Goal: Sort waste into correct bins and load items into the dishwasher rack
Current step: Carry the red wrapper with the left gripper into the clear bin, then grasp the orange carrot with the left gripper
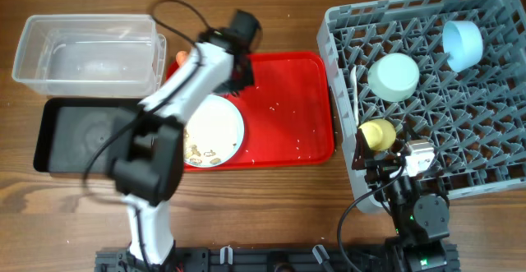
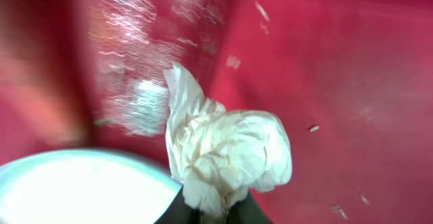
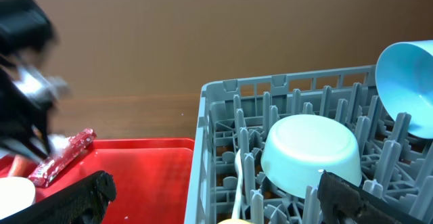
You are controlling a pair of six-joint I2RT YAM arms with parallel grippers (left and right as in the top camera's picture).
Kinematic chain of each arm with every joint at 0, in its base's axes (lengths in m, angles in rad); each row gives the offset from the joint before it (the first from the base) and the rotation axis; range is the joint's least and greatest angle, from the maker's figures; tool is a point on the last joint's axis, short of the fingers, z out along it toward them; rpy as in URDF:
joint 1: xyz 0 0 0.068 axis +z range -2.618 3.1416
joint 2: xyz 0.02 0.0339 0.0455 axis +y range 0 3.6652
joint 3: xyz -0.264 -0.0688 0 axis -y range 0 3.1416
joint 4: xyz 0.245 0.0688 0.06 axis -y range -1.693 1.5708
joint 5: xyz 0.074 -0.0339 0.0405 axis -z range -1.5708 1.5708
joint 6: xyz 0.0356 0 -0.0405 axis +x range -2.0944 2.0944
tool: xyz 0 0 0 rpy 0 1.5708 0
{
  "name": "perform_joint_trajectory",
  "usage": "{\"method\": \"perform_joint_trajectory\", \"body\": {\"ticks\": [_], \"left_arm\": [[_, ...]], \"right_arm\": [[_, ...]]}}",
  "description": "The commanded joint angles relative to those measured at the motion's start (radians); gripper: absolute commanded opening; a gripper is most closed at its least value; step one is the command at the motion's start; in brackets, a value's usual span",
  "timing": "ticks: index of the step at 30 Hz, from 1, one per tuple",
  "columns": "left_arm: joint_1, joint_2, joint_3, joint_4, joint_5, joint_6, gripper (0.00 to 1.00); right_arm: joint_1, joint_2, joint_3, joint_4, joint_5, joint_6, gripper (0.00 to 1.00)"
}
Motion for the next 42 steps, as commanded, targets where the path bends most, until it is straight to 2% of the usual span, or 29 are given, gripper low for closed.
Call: {"method": "perform_joint_trajectory", "body": {"ticks": [1,2,7,8,9,10,12,15,17,20,24,26,31,36,37,38,40,41,42], "left_arm": [[0.182,-0.187,0.045,-0.041,-0.011,-0.028,0.07],[0.241,-0.2,0.045,-0.038,-0.011,-0.028,0.04],[0.45,-0.176,0.025,0.032,0.012,-0.023,0.06],[0.482,-0.149,0.023,0.069,0.051,0.014,0.18],[0.494,-0.123,0.023,0.098,0.093,0.069,0.66],[0.499,-0.105,0.023,0.118,0.136,0.118,0.87],[0.493,-0.099,0.023,0.115,0.206,0.15,0.9],[0.438,-0.112,0.024,0.105,0.28,0.158,0.88],[0.367,-0.108,0.023,0.084,0.279,0.196,0.83],[0.234,-0.063,0.023,0.074,0.146,0.221,0.82],[0.122,0.042,0.023,0.123,-0.016,0.221,0.85],[0.108,0.078,0.023,0.125,-0.015,0.22,0.82],[0.108,0.078,0.023,0.148,0.007,0.192,0.83],[0.1,0.148,0.023,0.198,0.082,0.277,0.71],[0.098,0.171,0.023,0.201,0.082,0.277,0.67],[0.102,0.175,0.023,0.2,0.079,0.277,0.45],[0.11,0.154,0.039,0.192,0.08,0.262,0.15],[0.114,0.136,0.066,0.177,0.079,0.241,0.05],[0.12,0.114,0.1,0.161,0.079,0.221,0.04]], "right_arm": [[-0.006,0.0,-0.001,0.005,0.002,0.021,1.0],[-0.006,0.0,-0.001,0.005,0.001,0.021,1.0],[-0.006,0.0,-0.001,0.005,0.001,0.02,1.0],[-0.006,0.0,-0.001,0.005,0.002,0.02,1.0],[-0.006,0.0,-0.001,0.005,0.002,0.02,1.0],[-0.006,0.0,-0.001,0.005,0.002,0.02,1.0],[-0.006,0.0,-0.001,0.005,0.002,0.02,1.0],[-0.006,0.0,-0.001,0.005,0.002,0.02,1.0],[-0.006,0.0,-0.001,0.005,0.002,0.02,1.0],[-0.006,0.0,-0.001,0.005,0.002,0.02,1.0],[-0.006,0.0,-0.001,0.005,0.002,0.02,1.0],[-0.006,0.0,-0.001,0.005,0.001,0.021,1.0],[-0.006,0.0,-0.001,0.005,0.001,0.02,1.0],[-0.006,0.0,-0.001,0.005,0.002,0.02,1.0],[-0.006,0.0,-0.001,0.005,0.002,0.021,1.0],[-0.006,0.0,-0.001,0.005,0.001,0.02,1.0],[-0.006,0.0,-0.001,0.005,0.002,0.02,1.0],[-0.006,0.0,-0.001,0.005,0.001,0.02,1.0],[-0.006,0.0,-0.001,0.005,0.002,0.02,1.0]]}}
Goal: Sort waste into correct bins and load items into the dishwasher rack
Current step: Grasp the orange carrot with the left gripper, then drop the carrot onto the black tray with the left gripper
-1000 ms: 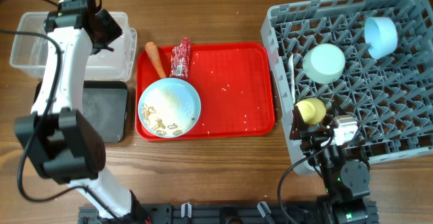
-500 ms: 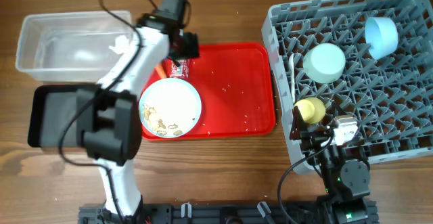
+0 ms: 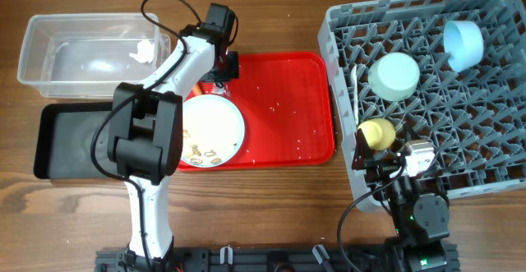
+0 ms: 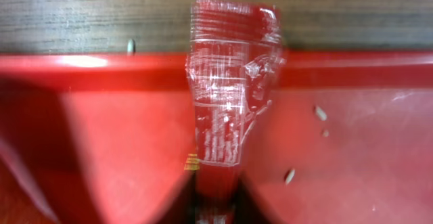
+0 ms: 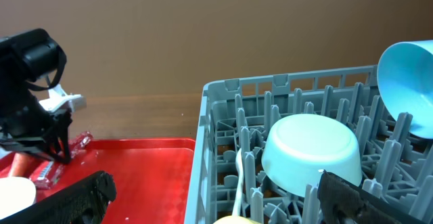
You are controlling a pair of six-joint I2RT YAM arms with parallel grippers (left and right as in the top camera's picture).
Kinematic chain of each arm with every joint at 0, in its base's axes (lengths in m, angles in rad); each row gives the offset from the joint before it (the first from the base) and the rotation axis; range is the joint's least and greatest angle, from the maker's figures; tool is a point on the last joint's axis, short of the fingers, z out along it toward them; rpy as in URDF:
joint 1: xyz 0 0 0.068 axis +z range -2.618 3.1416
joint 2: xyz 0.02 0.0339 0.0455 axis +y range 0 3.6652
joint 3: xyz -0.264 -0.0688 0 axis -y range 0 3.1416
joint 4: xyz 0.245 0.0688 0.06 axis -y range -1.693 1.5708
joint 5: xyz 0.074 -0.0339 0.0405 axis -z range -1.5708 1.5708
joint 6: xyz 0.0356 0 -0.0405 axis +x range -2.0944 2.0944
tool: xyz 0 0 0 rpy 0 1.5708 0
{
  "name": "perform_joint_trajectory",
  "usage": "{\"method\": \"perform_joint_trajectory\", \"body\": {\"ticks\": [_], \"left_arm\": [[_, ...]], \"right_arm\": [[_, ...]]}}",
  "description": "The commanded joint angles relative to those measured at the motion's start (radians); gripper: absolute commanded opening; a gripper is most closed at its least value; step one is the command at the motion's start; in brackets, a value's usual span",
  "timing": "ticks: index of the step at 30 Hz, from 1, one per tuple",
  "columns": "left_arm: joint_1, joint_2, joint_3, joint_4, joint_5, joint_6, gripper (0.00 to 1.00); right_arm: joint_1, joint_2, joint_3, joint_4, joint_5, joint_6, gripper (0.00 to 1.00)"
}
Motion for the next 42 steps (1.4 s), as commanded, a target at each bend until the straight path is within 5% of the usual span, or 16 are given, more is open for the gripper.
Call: {"method": "perform_joint_trajectory", "body": {"ticks": [1,7,13,15,18,24,29,32,35,42], "left_arm": [[0.031,-0.097,0.14,-0.059,0.015,-0.047,0.04],[0.157,-0.304,0.235,-0.121,-0.069,-0.052,0.04],[0.364,-0.239,0.169,-0.142,-0.105,-0.063,0.05],[0.404,-0.175,0.164,-0.116,-0.089,-0.062,0.64],[0.418,-0.18,0.177,-0.138,-0.031,-0.051,0.77],[0.33,-0.333,0.249,-0.338,0.209,-0.051,0.72],[0.167,-0.315,0.202,-0.369,0.023,-0.077,0.65],[0.112,-0.245,0.121,-0.29,-0.141,-0.208,0.68],[0.11,-0.154,0.073,-0.21,-0.152,-0.3,0.68],[0.112,0.003,0.072,-0.114,-0.143,-0.299,0.59]], "right_arm": [[-0.006,0.0,-0.001,0.004,0.001,0.02,1.0],[-0.006,0.0,-0.001,0.004,0.001,0.02,1.0],[-0.006,0.0,-0.001,0.004,0.001,0.021,1.0],[-0.006,0.0,-0.001,0.004,0.001,0.021,1.0],[-0.006,0.0,-0.001,0.004,0.001,0.021,1.0],[-0.006,0.0,-0.001,0.004,0.001,0.02,1.0],[-0.006,0.0,-0.001,0.004,0.001,0.02,1.0],[-0.006,0.0,-0.001,0.004,0.001,0.02,1.0],[-0.006,0.0,-0.001,0.004,0.001,0.02,1.0],[-0.006,0.0,-0.001,0.004,0.001,0.02,1.0]]}}
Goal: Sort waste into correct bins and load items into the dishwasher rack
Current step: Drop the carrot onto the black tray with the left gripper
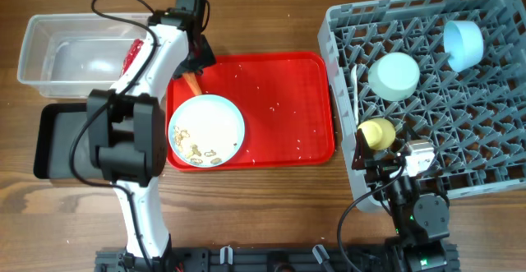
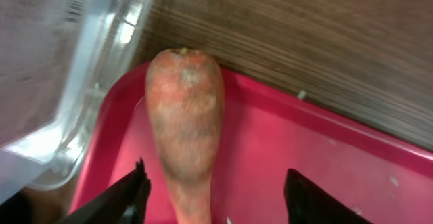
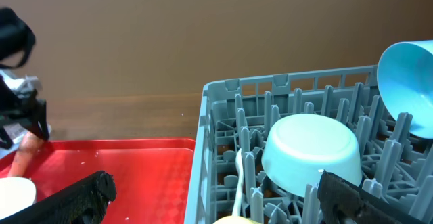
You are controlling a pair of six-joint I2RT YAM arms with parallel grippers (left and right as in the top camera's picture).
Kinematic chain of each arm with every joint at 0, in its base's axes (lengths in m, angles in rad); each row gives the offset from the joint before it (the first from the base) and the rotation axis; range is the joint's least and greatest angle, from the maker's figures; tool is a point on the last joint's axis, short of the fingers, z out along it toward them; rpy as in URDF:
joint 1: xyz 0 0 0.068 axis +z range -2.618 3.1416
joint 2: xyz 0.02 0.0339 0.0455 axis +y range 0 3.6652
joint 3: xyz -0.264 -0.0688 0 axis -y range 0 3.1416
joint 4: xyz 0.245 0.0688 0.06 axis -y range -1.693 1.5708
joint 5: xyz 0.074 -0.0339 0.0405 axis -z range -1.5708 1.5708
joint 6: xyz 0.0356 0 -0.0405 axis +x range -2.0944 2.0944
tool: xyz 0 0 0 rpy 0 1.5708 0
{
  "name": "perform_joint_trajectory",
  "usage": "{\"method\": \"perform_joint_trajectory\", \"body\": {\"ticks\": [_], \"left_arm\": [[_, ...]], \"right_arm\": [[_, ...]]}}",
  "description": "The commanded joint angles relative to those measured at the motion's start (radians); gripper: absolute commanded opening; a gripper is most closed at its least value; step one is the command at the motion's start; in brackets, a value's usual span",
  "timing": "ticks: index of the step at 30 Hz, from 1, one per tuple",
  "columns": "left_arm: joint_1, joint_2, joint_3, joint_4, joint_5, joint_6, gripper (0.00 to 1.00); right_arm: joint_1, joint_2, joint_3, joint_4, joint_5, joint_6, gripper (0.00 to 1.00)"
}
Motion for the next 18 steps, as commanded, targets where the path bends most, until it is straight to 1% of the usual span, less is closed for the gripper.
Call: {"method": "perform_joint_trajectory", "body": {"ticks": [1,4,5,7,8,10,11,12,14,16,17,18], "left_arm": [[0.005,0.049,-0.002,0.023,-0.036,-0.027,0.56],[0.01,0.051,-0.002,0.024,-0.077,-0.027,0.52],[0.011,0.052,-0.002,0.025,-0.104,-0.027,0.49],[0.012,0.085,-0.002,0.027,-0.116,-0.026,0.48],[0.012,0.097,-0.002,0.026,-0.117,-0.026,0.45],[0.012,0.113,-0.002,0.024,-0.116,-0.023,0.34],[0.012,0.109,0.0,0.026,-0.117,-0.019,0.24],[0.012,0.101,0.006,0.024,-0.116,-0.019,0.2],[0.012,0.079,0.028,0.01,-0.117,-0.019,0.17],[0.013,0.017,0.081,-0.014,-0.117,-0.019,0.15],[0.013,-0.029,0.111,-0.021,-0.117,-0.019,0.11],[0.013,-0.059,0.126,-0.026,-0.117,-0.019,0.1]], "right_arm": [[-0.006,0.0,-0.001,0.005,0.002,0.02,1.0],[-0.006,0.0,-0.001,0.005,0.002,0.02,1.0],[-0.006,0.0,-0.001,0.005,0.001,0.02,1.0],[-0.006,0.0,-0.001,0.005,0.001,0.02,1.0],[-0.006,0.0,-0.001,0.005,0.002,0.02,1.0],[-0.006,0.0,-0.001,0.005,0.002,0.02,1.0],[-0.006,0.0,-0.001,0.005,0.002,0.02,1.0],[-0.006,0.0,-0.001,0.005,0.002,0.02,1.0],[-0.006,0.0,-0.001,0.005,0.002,0.02,1.0],[-0.006,0.0,-0.001,0.005,0.002,0.02,1.0],[-0.006,0.0,-0.001,0.005,0.002,0.02,1.0],[-0.006,0.0,-0.001,0.005,0.002,0.02,1.0]]}}
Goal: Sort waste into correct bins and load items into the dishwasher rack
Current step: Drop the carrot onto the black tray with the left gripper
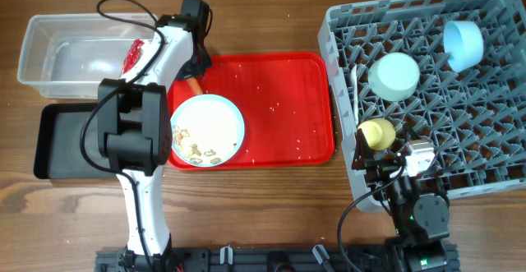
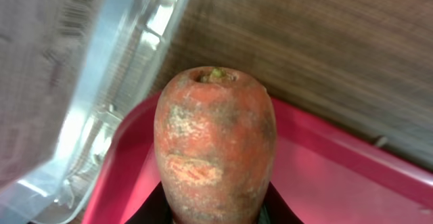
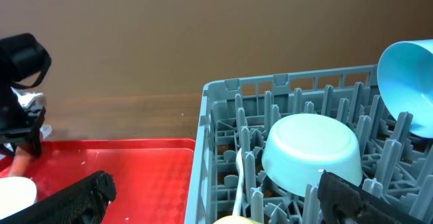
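Note:
An orange carrot (image 2: pixel 213 143) lies at the back left corner of the red tray (image 1: pixel 288 99), seen small from overhead (image 1: pixel 194 84). My left gripper (image 2: pixel 215 217) is shut on the carrot, with dark fingers pressed against both its sides; from above the gripper (image 1: pixel 195 68) sits by the tray's corner. The clear bin (image 1: pixel 82 54) beside it holds a red wrapper (image 1: pixel 131 55). The black bin (image 1: pixel 78 136) lies in front of the clear one. My right gripper (image 3: pixel 216 197) stands open at the near edge of the grey dishwasher rack (image 1: pixel 460 132), holding nothing.
A white plate (image 1: pixel 215 120) with food scraps sits on the tray's left side. The rack holds an upturned pale bowl (image 1: pixel 393 76), a blue cup (image 1: pixel 463 43), a yellow cup (image 1: pixel 378 134) and a white spoon (image 1: pixel 355 83). Crumbs dot the tray.
My left gripper was open with its fingers spread either side of the carrot; now it sits lower and is shut on the carrot. The right arm has not moved.
My left gripper first held a crumpled napkin over the tray. Then the napkin lay in the clear bin and the gripper was on a red wrapper at the tray's back edge. Later the wrapper lay in the clear bin, the gripper open over the carrot, now gripped.

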You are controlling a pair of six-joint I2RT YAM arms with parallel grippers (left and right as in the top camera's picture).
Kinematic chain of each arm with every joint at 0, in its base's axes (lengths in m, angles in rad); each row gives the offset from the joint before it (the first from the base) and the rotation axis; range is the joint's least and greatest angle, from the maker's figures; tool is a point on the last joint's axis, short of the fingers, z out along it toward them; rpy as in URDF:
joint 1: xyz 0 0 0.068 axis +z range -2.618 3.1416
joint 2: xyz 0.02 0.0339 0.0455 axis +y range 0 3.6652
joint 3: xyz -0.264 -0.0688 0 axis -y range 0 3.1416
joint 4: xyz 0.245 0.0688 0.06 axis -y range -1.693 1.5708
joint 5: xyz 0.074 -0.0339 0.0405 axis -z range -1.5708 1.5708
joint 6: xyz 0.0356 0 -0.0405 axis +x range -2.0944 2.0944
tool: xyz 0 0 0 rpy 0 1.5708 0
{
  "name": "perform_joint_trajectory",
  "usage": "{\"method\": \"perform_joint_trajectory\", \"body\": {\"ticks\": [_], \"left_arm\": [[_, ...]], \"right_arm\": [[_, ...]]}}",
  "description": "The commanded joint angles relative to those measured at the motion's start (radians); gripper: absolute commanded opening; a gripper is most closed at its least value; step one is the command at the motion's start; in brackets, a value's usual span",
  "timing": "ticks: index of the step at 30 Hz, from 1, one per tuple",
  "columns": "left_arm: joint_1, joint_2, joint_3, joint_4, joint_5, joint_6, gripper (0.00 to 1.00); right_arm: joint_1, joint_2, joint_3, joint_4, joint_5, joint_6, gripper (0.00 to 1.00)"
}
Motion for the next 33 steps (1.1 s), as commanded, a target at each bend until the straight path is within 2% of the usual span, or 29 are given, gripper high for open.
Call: {"method": "perform_joint_trajectory", "body": {"ticks": [1,5,8,12,14,18,22,25,28,29,31,33], "left_arm": [[0.006,-0.177,0.102,-0.016,-0.014,0.001,0.09],[0.016,-0.366,0.105,-0.148,-0.014,-0.038,0.04],[0.041,-0.474,0.105,-0.353,-0.024,-0.075,0.04],[0.151,-0.526,0.096,-0.636,-0.172,-0.314,0.04],[0.231,-0.527,0.051,-0.667,-0.157,-0.347,0.04],[0.384,-0.527,-0.18,-0.533,-0.103,-0.346,0.04],[0.505,-0.527,-0.427,-0.302,0.005,-0.335,0.05],[0.544,-0.526,-0.533,-0.179,0.05,-0.335,0.12],[0.554,-0.527,-0.574,-0.165,0.072,-0.332,0.21],[0.554,-0.529,-0.573,-0.166,0.092,-0.308,0.28],[0.554,-0.544,-0.557,-0.173,0.166,-0.255,0.52],[0.548,-0.569,-0.513,-0.211,0.234,-0.252,0.57]], "right_arm": [[-0.006,0.0,-0.001,0.004,0.002,0.017,1.0],[-0.006,0.0,-0.001,0.004,0.002,0.017,1.0],[-0.006,0.0,-0.001,0.004,0.002,0.017,1.0],[-0.006,0.0,-0.001,0.004,0.002,0.018,1.0],[-0.006,0.0,-0.001,0.004,0.002,0.017,1.0],[-0.006,0.0,-0.001,0.004,0.002,0.017,1.0],[-0.006,0.0,-0.001,0.004,0.002,0.018,1.0],[-0.006,0.0,-0.001,0.004,0.001,0.017,1.0],[-0.006,0.0,-0.001,0.004,0.002,0.018,1.0],[-0.006,0.0,-0.001,0.004,0.002,0.017,1.0],[-0.006,0.0,-0.001,0.004,0.001,0.017,1.0],[-0.006,0.0,-0.001,0.004,0.001,0.017,1.0]]}}
